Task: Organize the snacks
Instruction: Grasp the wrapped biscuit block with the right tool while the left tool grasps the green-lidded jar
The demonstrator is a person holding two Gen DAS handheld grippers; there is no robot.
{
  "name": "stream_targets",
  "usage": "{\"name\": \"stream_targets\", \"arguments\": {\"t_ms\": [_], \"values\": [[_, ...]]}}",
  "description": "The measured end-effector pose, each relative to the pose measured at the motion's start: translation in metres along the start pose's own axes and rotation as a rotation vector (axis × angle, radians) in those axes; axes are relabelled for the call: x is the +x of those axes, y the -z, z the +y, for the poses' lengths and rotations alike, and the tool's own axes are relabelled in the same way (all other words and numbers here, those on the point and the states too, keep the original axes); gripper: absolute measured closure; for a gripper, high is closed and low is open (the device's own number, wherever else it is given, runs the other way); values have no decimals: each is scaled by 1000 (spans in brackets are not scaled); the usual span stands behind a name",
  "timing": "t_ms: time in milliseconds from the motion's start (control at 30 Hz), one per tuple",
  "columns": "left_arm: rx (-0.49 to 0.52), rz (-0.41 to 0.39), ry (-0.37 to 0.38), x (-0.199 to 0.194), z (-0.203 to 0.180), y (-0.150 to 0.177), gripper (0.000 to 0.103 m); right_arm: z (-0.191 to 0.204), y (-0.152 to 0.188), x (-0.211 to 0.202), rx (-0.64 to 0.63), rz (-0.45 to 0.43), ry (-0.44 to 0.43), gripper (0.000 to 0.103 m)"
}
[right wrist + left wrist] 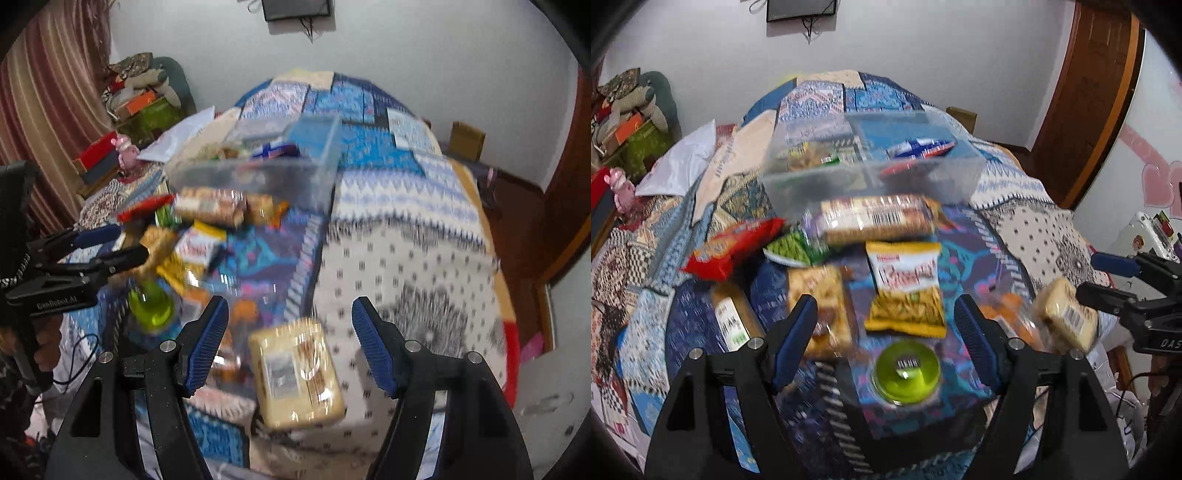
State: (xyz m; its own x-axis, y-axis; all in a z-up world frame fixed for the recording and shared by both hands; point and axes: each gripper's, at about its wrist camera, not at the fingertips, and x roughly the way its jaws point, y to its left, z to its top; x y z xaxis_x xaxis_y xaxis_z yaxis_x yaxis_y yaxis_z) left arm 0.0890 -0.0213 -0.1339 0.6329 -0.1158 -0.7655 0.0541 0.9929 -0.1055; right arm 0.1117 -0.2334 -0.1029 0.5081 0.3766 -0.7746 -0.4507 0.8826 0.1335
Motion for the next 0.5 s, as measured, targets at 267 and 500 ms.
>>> {"name": "stream_targets", "arguments": {"t_ms": [267, 500], "values": [[7, 65, 33, 17, -13, 23, 45, -1, 35, 18, 15, 89, -19, 37], [7, 93, 18, 31, -13, 32, 57, -5, 43, 29, 19, 113, -6, 37]]}}
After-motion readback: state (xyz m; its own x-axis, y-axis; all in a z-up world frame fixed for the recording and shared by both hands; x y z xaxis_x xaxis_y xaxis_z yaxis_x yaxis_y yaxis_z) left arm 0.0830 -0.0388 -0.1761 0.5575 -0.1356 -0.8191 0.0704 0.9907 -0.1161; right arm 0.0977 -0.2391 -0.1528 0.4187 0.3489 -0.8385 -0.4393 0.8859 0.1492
